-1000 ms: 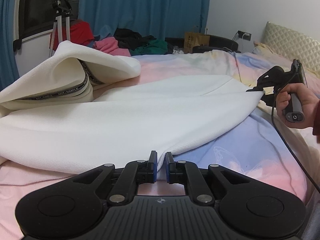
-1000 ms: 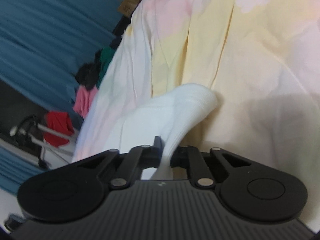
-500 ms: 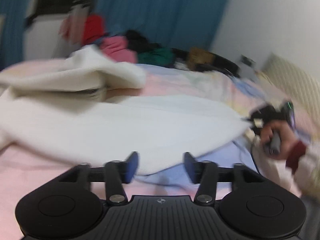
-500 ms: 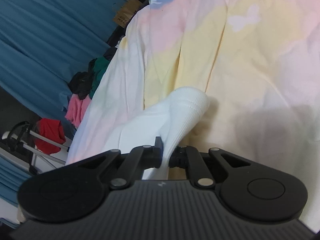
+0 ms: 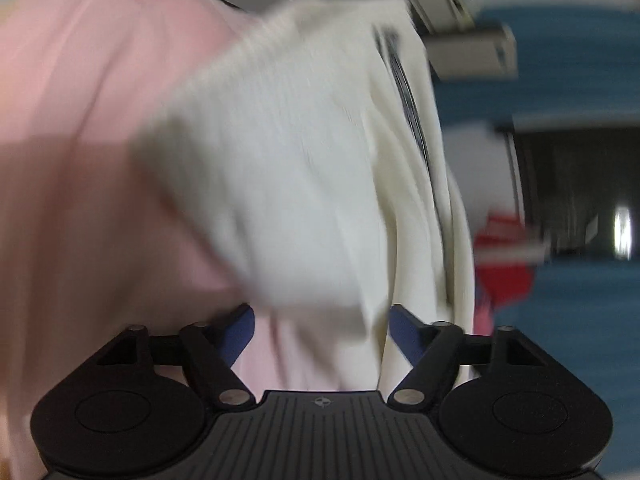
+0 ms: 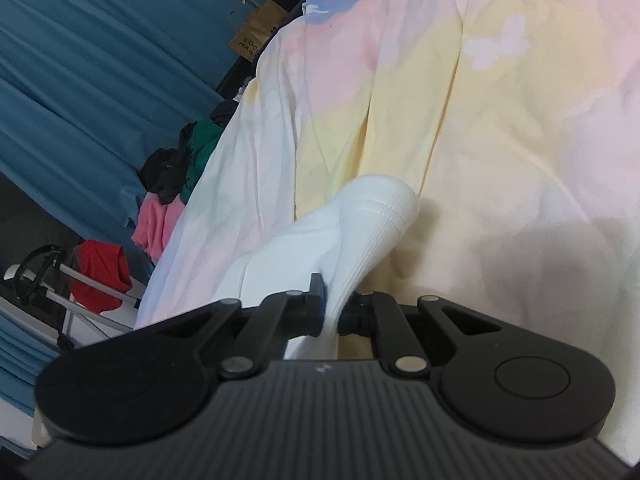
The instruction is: Fold clothes
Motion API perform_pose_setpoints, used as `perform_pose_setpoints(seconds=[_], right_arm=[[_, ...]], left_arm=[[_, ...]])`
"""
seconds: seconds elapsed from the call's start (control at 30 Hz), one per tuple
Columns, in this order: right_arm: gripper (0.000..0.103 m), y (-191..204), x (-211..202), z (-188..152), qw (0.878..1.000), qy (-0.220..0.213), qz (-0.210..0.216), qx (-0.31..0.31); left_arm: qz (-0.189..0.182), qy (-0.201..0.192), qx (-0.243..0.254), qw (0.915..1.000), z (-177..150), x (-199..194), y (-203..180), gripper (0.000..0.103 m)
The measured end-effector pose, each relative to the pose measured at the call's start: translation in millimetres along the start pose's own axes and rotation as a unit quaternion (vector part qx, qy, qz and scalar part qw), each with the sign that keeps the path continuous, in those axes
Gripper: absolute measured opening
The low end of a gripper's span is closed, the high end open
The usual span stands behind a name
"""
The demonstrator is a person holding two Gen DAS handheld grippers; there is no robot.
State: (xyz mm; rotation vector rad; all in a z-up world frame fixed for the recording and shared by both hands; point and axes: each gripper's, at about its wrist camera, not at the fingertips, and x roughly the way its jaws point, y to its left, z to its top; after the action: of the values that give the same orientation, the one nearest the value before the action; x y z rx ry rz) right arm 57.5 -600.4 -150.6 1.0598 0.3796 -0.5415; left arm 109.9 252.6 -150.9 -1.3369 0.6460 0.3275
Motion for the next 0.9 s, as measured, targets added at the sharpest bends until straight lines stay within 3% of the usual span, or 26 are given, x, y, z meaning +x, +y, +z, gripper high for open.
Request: perform_pose_setpoints(seconds=[0.07,0.1,0.2,0.3,0.43,0.6,0.7,0.8,0.9], right_arm=[[0.007,-1,1,0,1.0,-0.004,0.004,0.004],[0.007,-2,0,-1,1.0,-0.005,0.007,0.008],[0.007,-7,-1,0,1.0,-0.005,0.013,0.025],[0.007,-14,-2,1,0.999,-0.002,0.018,0.047],[0.007,-22,-4,3,0.996,-0.004,0.023,0.082],[0.006,-23,-25,13,0.994,-0.047,0.037,0.096],[0.006,-13,-42,18,0.994,-0.08,0.047,0.057],[0.006,-13,-60,19,0.993,-0.101,0.036,0.056],[0.006,-16,-74,16,0.993,-0.111,-0.015,0.045]], left_arm=[[0.014,-0.018,-0.006,0.9997,13,2,-2,0.048],[0.022,-0.027,-0.008,0.9994,20,2,-4,0.029],[0.034,-0.017,-0.001,0.9993,31,-7,-9,0.019],[0.025,-0.013,0.06,0.9978,46,-36,-33,0.016],[0.006,0.002,0.148,0.9889,76,-81,-67,0.013],[-0.035,0.068,0.122,0.9896,110,-126,-66,0.012],[-0.03,0.078,0.138,0.9869,114,-134,-56,0.012],[-0.005,0.101,0.15,0.9836,113,-140,-27,0.012],[0.026,0.114,0.159,0.9803,117,-132,3,0.013]])
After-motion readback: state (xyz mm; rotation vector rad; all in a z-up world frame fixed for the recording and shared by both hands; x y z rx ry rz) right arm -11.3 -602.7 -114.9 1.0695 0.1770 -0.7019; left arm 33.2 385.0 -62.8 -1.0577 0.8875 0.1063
